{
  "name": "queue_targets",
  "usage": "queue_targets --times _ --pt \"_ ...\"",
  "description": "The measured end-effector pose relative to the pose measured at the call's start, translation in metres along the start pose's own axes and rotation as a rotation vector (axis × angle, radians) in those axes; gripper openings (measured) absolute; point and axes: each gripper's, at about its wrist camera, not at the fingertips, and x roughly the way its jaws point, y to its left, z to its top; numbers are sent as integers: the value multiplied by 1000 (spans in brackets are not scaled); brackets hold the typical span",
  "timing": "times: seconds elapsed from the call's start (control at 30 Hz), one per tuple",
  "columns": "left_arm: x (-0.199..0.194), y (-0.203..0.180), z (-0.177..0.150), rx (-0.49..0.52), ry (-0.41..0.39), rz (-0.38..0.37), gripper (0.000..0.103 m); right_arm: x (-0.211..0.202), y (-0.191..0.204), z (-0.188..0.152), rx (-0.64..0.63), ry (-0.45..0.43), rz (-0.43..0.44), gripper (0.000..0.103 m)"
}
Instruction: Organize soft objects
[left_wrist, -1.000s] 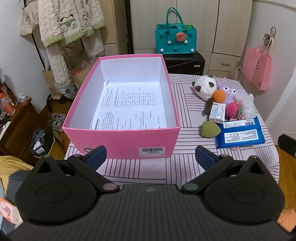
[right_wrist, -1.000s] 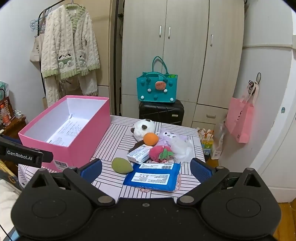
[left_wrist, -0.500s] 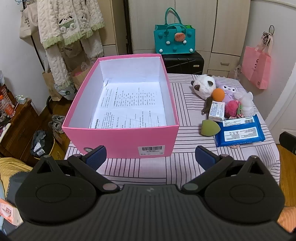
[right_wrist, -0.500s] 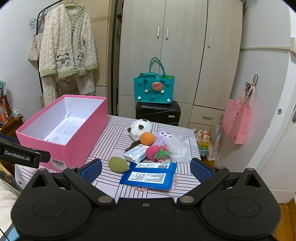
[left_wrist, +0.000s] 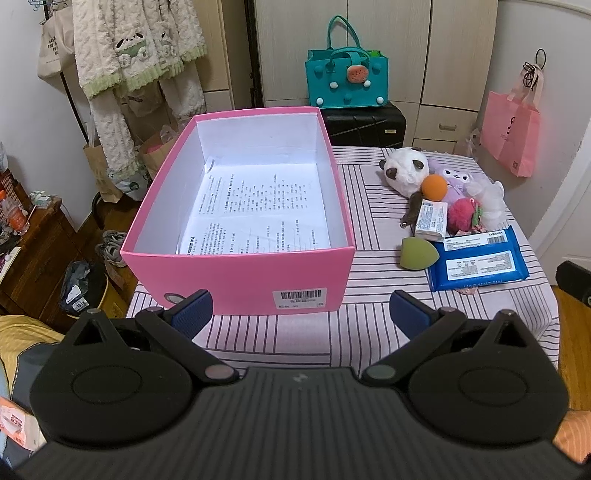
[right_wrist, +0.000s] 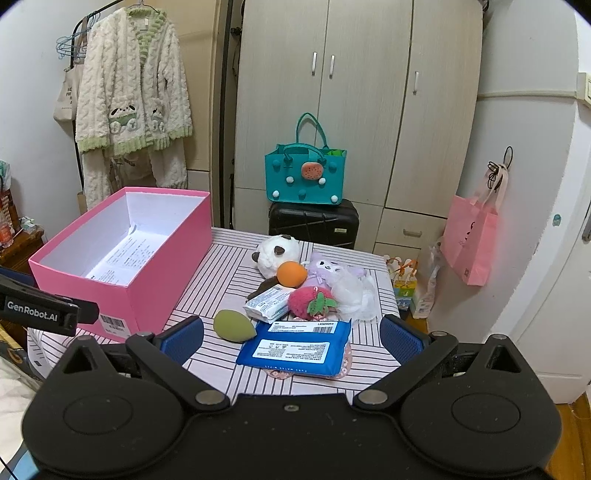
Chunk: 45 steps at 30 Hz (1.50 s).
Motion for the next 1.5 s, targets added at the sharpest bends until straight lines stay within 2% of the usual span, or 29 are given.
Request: queue_targets --times 0.4,0.6,0.93,1.17,1.5 --pt "-2 1 -2 17 -15 -17 103 3 1 -2 0 -1 -10 103" --pt "-7 1 -4 24 -36 -9 103 3 6 -5 -24 -11 -53 103" --pt "-10 4 -10 15 -66 -22 103 -5 8 -8 -23 -40 -28 103" --pt "-14 3 -9 17 -93 12 102 -6 7 -7 -6 -70 1 103" --pt "-18 3 -10 -6 -133 7 102 -4 7 2 -22 -77 12 103"
